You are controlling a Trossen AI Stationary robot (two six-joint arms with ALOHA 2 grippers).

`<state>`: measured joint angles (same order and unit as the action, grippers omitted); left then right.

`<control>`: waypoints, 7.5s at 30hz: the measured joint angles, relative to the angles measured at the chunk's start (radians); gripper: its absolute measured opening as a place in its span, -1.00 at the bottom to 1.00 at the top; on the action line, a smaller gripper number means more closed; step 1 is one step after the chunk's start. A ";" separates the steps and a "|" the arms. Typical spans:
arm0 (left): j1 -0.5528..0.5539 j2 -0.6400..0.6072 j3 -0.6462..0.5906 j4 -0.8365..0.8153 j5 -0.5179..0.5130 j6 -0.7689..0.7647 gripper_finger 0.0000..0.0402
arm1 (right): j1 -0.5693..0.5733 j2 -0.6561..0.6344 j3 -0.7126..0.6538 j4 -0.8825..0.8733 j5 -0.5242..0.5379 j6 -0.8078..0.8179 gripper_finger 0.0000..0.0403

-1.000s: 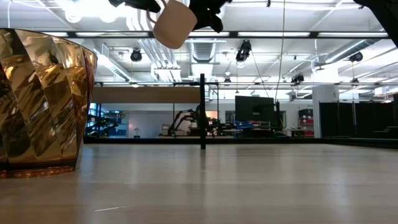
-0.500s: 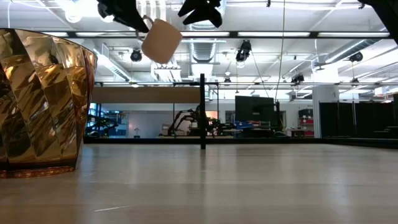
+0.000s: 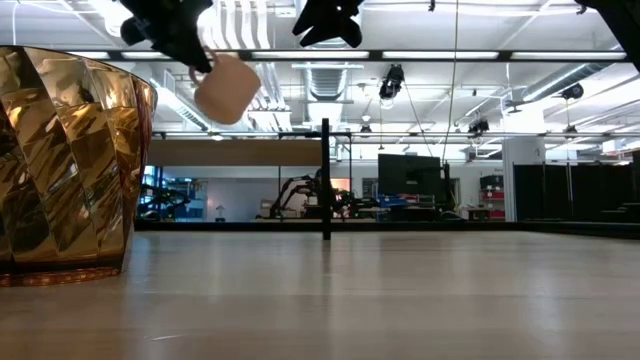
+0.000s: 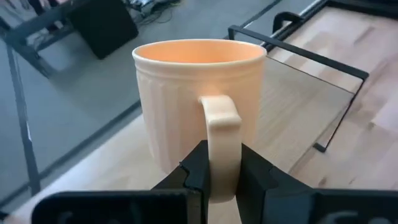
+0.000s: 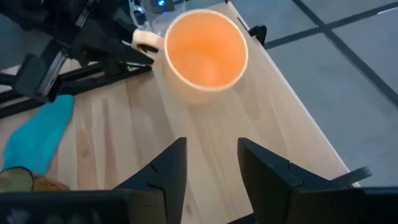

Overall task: Stack small to large cups/mugs on shelf
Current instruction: Put the yellow mug on the shelf, then put the brown cup on the shelf

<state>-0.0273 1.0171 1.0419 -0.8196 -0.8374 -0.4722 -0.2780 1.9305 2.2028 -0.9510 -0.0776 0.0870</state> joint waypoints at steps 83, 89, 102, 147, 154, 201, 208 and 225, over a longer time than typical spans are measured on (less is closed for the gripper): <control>-0.021 -0.058 -0.230 0.131 0.111 -0.358 -0.70 | -0.011 0.001 0.000 -0.047 0.052 0.018 -0.25; -0.021 -0.074 -0.215 0.131 0.138 -0.349 -0.70 | -0.011 0.001 0.000 -0.048 0.052 0.018 -0.25; -0.021 -0.126 -0.215 0.129 0.222 -0.314 -0.70 | -0.011 0.002 0.000 -0.048 0.052 0.018 -0.25; -0.021 -0.258 -0.218 0.006 0.360 -0.299 -0.70 | -0.011 0.002 0.000 -0.108 0.052 0.009 -0.25; -0.021 -0.250 -0.204 0.027 0.540 -0.213 -0.70 | -0.010 0.002 0.000 -0.121 0.052 0.007 -0.25; -0.377 0.286 0.012 0.062 0.869 -0.098 -0.70 | 0.227 0.002 0.000 -0.303 0.018 0.097 -0.25; -0.383 0.358 0.012 0.062 0.880 -0.105 -0.70 | 0.244 0.002 0.000 -0.304 0.019 0.097 -0.25; -0.381 0.336 0.012 0.094 0.835 -0.151 -0.70 | 0.260 0.002 0.000 -0.307 0.018 0.078 -0.25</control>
<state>-0.4084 1.3534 1.0538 -0.7257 -0.0020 -0.6236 -0.0177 1.9320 2.2028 -1.2583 -0.0593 0.1655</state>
